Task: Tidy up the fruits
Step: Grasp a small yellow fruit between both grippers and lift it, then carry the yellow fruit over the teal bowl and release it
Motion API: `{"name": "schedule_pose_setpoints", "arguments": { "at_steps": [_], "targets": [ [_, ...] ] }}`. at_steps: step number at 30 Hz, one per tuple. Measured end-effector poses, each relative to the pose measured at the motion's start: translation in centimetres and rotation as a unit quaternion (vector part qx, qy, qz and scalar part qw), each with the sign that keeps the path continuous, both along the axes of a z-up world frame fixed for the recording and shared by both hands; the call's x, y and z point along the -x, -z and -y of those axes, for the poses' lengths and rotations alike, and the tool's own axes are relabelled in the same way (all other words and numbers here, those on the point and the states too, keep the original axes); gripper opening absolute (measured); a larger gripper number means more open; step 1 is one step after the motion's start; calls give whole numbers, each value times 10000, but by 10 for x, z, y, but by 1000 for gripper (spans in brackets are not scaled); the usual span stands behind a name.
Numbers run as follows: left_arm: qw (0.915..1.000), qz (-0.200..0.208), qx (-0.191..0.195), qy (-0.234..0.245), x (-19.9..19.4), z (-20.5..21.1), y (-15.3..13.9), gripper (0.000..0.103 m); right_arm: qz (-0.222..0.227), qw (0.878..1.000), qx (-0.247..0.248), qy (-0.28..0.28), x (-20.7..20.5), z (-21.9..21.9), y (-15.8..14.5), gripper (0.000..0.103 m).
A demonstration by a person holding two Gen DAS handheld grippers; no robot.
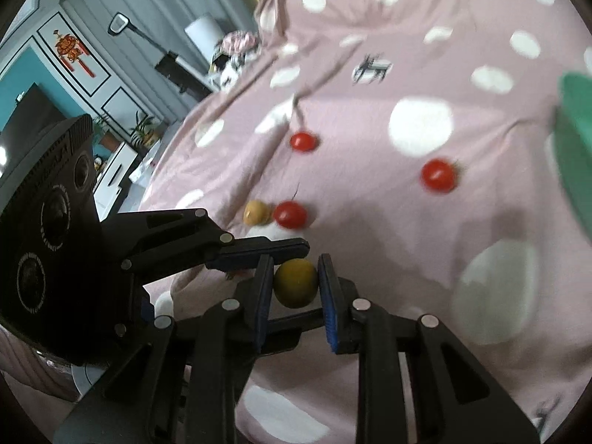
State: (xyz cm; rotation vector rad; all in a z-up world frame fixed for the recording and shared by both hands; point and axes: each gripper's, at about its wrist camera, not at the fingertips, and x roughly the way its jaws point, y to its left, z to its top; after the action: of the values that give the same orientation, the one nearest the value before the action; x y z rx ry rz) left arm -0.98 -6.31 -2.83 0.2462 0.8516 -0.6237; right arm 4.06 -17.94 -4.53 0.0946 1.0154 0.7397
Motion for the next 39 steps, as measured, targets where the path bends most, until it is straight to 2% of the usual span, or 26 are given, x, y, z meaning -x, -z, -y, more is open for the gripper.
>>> {"name": "schedule_pose_setpoints", "arguments": {
  "at_steps": [8, 14, 18, 22, 29, 31, 33, 35, 37, 39],
  "targets": [
    [9968, 546, -175, 564, -27, 63, -31, 38, 609, 9965, -136, 559, -12, 62, -32, 25],
    [9901, 784, -114, 1156, -63, 130, -53, 38, 968, 9871, -171, 1263, -35, 122, -50, 25],
    [9876, 740, 80, 1384, -89, 167, -58, 38, 1115, 9791, -42, 1703, -46, 164, -65, 25],
    [9875, 531, 257, 1459, -113, 191, -52, 38, 1065, 9734, 42, 2029, -61, 195, -65, 25],
    [9906, 216, 126, 1344, -126, 204, -32, 39, 855, 9698, 288, 2265, -75, 204, -45, 30],
    [9916, 227, 26, 1271, -125, 202, -28, 43, 850, 9681, 300, 2337, -73, 204, -42, 41],
    [9926, 260, -58, 1184, -123, 196, -27, 66, 912, 9660, 320, 2399, -66, 203, -42, 51],
    [9937, 271, -64, 1084, -119, 185, -27, 81, 1080, 9622, 463, 2458, -57, 198, -46, 54],
    [9947, 244, -66, 999, -116, 175, -27, 85, 1257, 9575, 606, 2526, -48, 192, -52, 59],
    [9958, 245, -104, 880, -110, 164, -27, 86, 1455, 9521, 715, 2594, -39, 187, -59, 72]
  ]
}}
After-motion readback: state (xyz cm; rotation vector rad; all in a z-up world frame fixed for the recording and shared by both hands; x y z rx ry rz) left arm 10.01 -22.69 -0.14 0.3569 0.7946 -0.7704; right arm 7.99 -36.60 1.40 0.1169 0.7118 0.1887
